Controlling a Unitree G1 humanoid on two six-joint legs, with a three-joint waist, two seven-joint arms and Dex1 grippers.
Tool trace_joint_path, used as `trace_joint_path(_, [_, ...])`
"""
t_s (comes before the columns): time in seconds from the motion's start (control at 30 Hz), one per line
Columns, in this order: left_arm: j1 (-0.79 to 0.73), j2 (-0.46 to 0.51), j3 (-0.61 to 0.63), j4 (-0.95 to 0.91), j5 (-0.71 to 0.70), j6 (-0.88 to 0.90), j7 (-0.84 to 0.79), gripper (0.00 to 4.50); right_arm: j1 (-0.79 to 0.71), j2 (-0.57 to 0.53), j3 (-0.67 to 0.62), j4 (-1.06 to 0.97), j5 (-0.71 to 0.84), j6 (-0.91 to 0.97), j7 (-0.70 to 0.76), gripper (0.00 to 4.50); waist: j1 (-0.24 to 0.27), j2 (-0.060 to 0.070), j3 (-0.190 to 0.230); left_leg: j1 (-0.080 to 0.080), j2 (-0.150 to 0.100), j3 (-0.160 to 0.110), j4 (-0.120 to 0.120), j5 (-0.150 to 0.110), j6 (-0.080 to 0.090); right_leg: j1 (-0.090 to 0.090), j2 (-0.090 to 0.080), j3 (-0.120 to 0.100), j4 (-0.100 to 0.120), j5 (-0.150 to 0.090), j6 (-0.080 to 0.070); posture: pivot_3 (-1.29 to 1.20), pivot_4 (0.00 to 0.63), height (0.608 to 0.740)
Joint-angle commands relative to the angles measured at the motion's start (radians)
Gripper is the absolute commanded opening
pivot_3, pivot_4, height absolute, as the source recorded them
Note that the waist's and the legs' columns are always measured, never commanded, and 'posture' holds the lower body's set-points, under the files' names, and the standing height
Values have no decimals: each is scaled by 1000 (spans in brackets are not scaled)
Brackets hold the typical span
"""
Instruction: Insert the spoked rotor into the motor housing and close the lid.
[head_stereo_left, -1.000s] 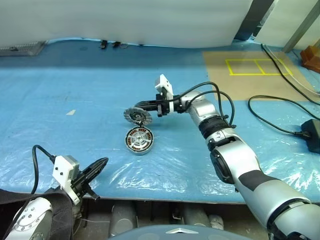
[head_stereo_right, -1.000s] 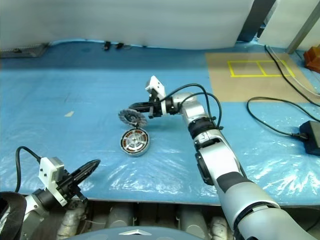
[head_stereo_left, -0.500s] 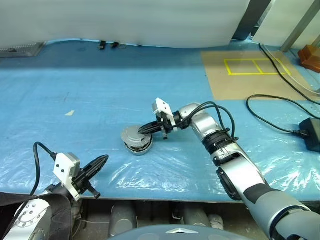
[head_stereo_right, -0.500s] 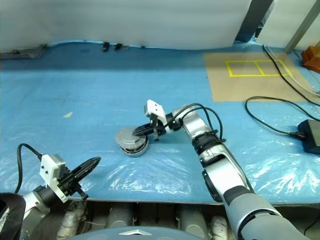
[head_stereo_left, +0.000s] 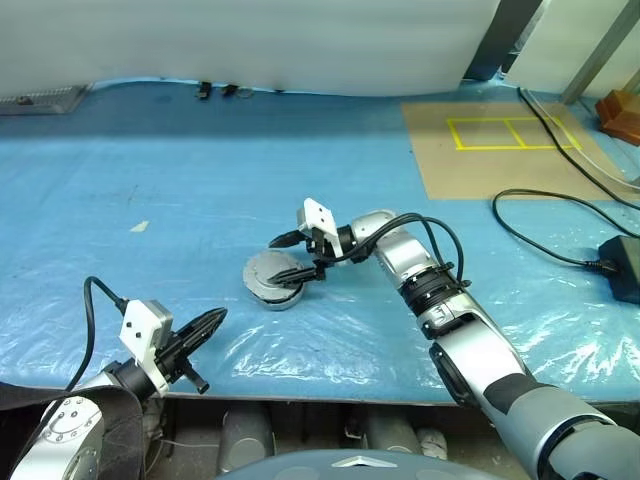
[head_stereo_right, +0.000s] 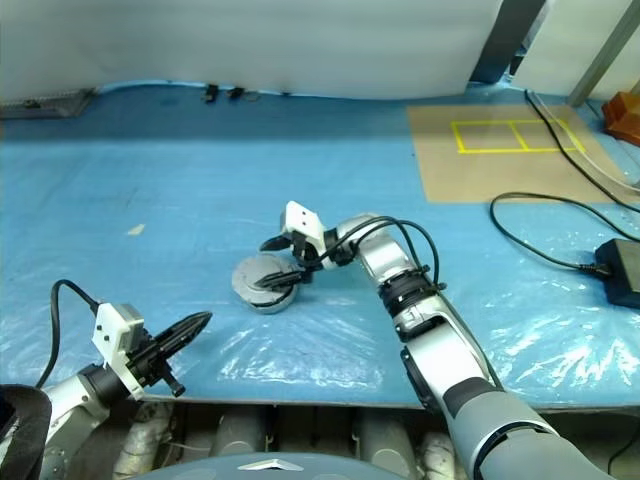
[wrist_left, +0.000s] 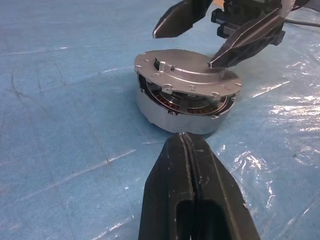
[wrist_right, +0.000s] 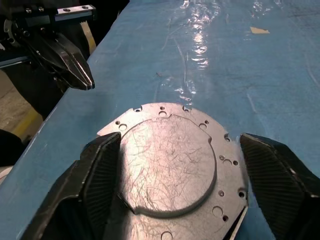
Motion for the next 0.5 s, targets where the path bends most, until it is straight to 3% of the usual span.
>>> trace_joint_path(0.03, [1,10,5,-21,0,1,2,0,-3,28,15,-77,14,28,-15,4490,0,0,0,0,0,0,0,0,0,0,0,0,0,0,0,0,150,740])
trace_joint_path(0.37, [2,16,5,-31,7,10,14,0,-10,17,72,-6,-52,-14,-33,4490,1,0,0,0,0,0,0,0,0,0,0,0,0,0,0,0,150,740])
trace_joint_path(0.5, [-11,22,3,-30,10,14,18,0,-6,20,67,29,-56,-23,-52,3173,0,0,0,0,0,0,0,0,0,0,0,0,0,0,0,0,150,740])
